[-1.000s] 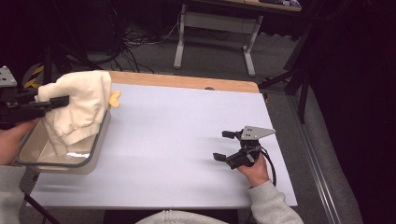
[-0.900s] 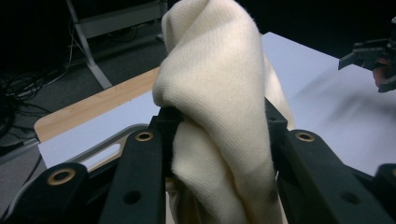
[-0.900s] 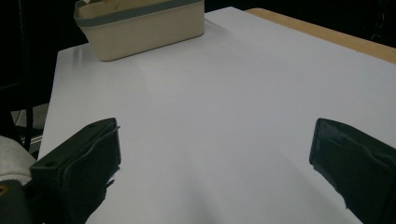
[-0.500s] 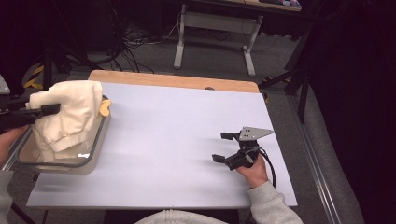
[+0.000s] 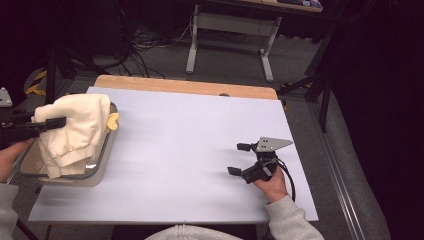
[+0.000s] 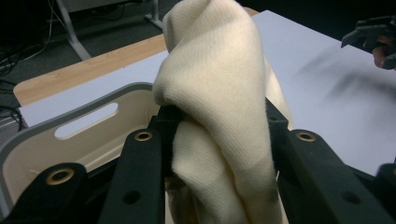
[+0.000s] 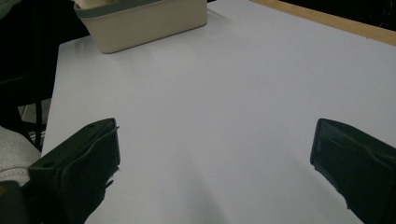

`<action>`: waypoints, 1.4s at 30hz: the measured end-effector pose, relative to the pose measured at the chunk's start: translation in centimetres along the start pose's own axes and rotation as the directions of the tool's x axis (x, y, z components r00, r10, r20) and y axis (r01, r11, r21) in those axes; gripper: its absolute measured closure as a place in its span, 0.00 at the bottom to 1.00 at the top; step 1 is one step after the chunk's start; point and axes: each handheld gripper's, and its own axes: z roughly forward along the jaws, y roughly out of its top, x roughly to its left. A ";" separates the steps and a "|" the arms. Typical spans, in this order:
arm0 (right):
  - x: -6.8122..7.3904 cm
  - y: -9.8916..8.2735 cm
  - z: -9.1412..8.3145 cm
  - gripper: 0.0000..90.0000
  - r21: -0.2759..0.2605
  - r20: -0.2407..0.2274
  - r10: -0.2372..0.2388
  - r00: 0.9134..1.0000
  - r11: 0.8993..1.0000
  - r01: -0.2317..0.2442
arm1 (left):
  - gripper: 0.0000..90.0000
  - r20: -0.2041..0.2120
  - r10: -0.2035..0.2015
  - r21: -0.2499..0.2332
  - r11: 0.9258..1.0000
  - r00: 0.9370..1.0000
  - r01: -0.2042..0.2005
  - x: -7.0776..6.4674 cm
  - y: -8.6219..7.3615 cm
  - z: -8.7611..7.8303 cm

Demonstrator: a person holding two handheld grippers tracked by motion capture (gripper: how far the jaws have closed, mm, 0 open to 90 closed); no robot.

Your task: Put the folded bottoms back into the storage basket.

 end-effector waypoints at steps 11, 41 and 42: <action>0.1 -0.1 -0.1 0.02 0.004 0.004 -0.001 1.000 1.000 0.001 | 0.70 0.027 -0.017 0.028 0.999 0.999 0.016 1.2 -1.4 1.3; 0.2 -0.4 -0.5 0.02 0.004 0.009 0.006 1.000 1.000 -0.006 | 0.39 -0.038 -0.094 0.088 0.991 0.995 0.097 4.6 -3.3 4.5; 0.2 -0.4 -0.5 0.02 0.003 0.009 0.007 1.000 1.000 -0.007 | 0.34 -0.068 -0.082 0.090 0.992 0.994 0.088 4.7 -3.2 4.7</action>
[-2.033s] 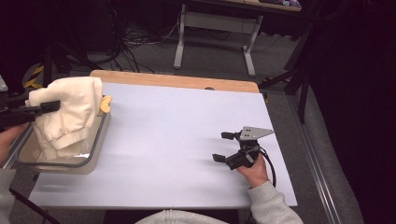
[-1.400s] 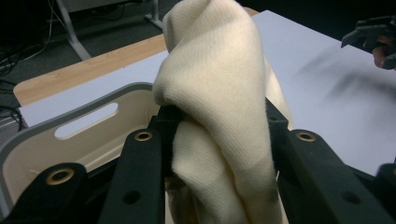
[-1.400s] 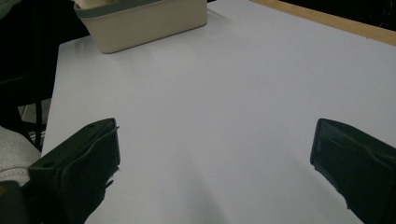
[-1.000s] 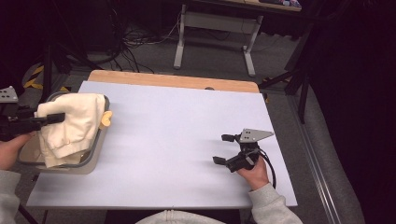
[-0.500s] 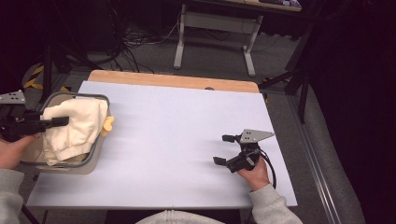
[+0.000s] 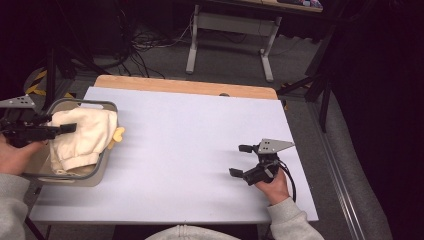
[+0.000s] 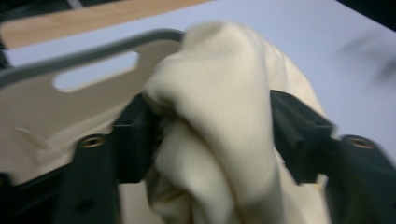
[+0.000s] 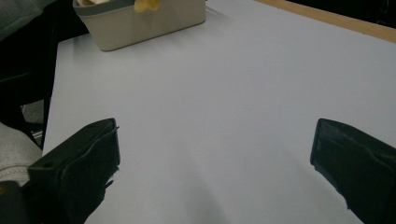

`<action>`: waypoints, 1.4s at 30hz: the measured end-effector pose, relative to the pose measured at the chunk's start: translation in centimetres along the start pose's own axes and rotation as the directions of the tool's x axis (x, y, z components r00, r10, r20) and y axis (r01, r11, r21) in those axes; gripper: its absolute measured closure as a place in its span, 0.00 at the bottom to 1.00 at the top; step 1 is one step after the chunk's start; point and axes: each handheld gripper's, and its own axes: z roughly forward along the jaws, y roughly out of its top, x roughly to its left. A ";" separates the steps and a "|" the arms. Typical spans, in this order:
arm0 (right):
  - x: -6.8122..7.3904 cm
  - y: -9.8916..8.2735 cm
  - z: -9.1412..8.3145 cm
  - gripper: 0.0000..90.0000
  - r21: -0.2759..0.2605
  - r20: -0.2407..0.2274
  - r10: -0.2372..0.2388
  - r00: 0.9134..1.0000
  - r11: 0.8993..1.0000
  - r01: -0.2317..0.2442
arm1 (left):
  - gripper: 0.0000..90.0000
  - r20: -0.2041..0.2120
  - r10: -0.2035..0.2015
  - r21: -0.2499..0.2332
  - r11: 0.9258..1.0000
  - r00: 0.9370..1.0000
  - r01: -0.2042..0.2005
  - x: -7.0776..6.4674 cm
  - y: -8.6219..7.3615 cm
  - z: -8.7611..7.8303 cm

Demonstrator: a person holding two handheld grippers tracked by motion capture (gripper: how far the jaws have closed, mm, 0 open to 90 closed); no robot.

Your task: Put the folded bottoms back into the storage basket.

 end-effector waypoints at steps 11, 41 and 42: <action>-0.2 -0.1 -0.1 0.02 -0.004 0.007 0.006 1.000 1.000 -0.006 | 0.13 -0.152 -0.006 0.067 0.998 0.988 0.016 1.3 0.7 2.5; -0.1 0.1 -0.7 0.02 -0.018 0.028 -0.008 1.000 1.000 0.008 | 0.00 -0.114 0.066 -0.123 0.989 0.991 -0.080 -7.2 3.9 -0.4; 0.0 0.1 -0.7 0.02 -0.019 0.027 -0.007 1.000 1.000 0.007 | 0.00 -0.103 0.069 -0.125 0.989 0.992 -0.082 -7.5 4.0 -0.4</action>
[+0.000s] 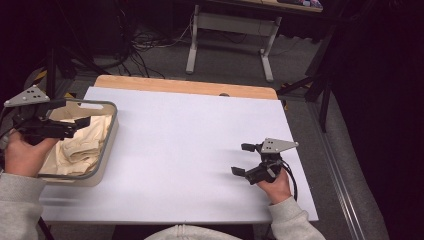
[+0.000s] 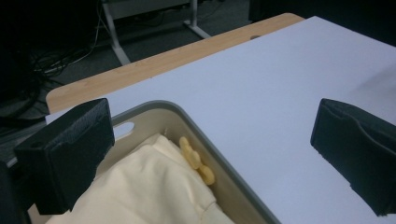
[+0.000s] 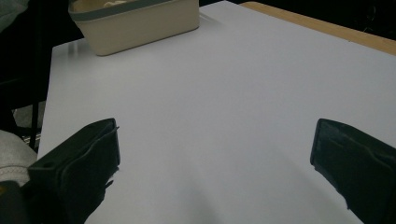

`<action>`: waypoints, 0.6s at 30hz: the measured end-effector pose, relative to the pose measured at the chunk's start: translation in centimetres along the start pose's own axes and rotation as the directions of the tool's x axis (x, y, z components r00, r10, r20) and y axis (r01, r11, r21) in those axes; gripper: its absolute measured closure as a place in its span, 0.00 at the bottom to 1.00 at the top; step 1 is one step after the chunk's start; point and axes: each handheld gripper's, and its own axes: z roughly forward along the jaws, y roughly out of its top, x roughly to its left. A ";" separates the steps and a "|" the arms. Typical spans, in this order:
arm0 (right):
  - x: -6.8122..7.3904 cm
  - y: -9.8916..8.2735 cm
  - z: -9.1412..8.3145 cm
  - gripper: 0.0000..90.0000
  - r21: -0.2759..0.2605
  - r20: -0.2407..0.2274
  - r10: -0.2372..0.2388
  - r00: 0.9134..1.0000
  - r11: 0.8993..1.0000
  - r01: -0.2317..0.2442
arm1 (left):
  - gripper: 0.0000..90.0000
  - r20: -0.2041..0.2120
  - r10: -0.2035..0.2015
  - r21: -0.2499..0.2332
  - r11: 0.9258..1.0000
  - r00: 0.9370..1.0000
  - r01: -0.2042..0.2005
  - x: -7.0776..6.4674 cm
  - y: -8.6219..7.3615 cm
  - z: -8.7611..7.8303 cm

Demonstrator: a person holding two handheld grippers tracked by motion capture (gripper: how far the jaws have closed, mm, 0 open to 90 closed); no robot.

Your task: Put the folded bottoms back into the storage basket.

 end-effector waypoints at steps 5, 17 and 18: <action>0.1 0.0 -0.1 0.02 0.007 0.006 -0.001 1.000 1.000 0.001 | 0.01 0.067 0.001 -0.017 1.000 0.998 0.000 -1.3 0.5 0.1; 0.5 0.0 -0.5 0.01 -0.002 -0.004 -0.001 1.000 1.000 0.001 | 0.02 0.169 0.094 -0.038 0.995 0.981 -0.089 -5.4 1.6 0.9; 0.6 0.1 -0.5 0.01 -0.005 -0.005 -0.005 1.000 1.000 0.005 | 0.02 0.173 0.099 -0.032 0.995 0.980 -0.095 -5.7 1.5 1.1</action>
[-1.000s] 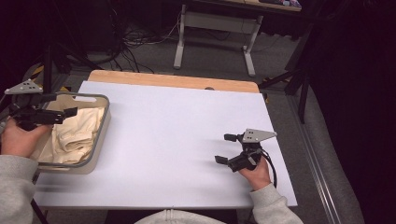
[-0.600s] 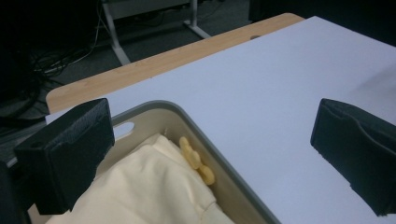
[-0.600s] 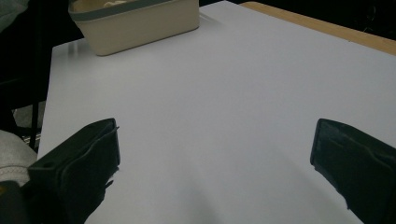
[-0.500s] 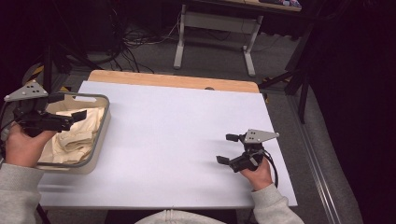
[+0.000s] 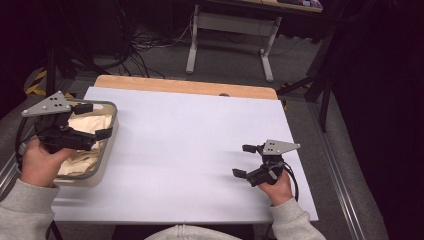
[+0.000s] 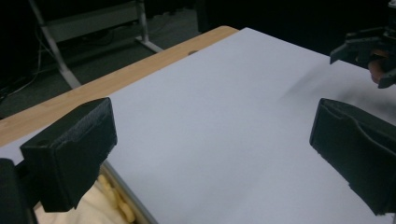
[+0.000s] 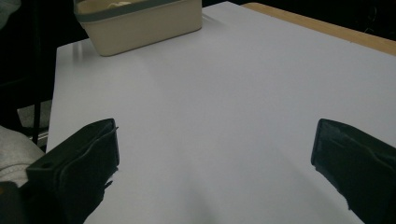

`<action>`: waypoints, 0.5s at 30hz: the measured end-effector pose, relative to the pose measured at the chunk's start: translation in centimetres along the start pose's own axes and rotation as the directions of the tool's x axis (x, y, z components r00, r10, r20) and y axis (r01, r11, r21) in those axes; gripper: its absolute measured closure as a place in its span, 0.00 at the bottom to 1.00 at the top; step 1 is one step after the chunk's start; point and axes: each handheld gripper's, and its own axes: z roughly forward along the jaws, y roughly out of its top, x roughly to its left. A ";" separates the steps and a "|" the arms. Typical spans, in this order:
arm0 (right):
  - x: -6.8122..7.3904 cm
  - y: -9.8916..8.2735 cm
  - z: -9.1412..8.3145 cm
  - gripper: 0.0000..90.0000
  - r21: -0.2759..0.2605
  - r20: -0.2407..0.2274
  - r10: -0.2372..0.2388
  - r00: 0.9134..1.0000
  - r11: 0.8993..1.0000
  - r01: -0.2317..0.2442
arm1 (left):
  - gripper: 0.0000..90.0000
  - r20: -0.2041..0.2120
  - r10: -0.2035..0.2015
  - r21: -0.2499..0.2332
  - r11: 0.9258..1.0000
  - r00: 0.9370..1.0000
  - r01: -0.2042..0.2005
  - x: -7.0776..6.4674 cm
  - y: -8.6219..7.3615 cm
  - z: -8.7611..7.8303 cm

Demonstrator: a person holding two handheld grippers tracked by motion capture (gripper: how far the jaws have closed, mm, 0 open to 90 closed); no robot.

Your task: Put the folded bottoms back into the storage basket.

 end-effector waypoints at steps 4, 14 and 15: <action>0.4 0.1 -0.2 0.01 -0.008 0.002 -0.008 1.000 1.000 0.008 | 0.02 0.031 0.005 -0.012 1.000 1.000 -0.004 -1.0 -0.2 0.8; 0.8 -0.1 -0.6 0.01 -0.026 -0.015 0.000 1.000 1.000 -0.001 | 0.02 0.100 0.027 -0.058 0.998 0.995 -0.022 -3.6 -0.5 3.1; 0.8 -0.1 -0.7 0.01 -0.023 -0.011 -0.004 1.000 1.000 0.004 | 0.02 0.106 0.029 -0.057 0.998 0.994 -0.023 -3.9 -0.6 3.3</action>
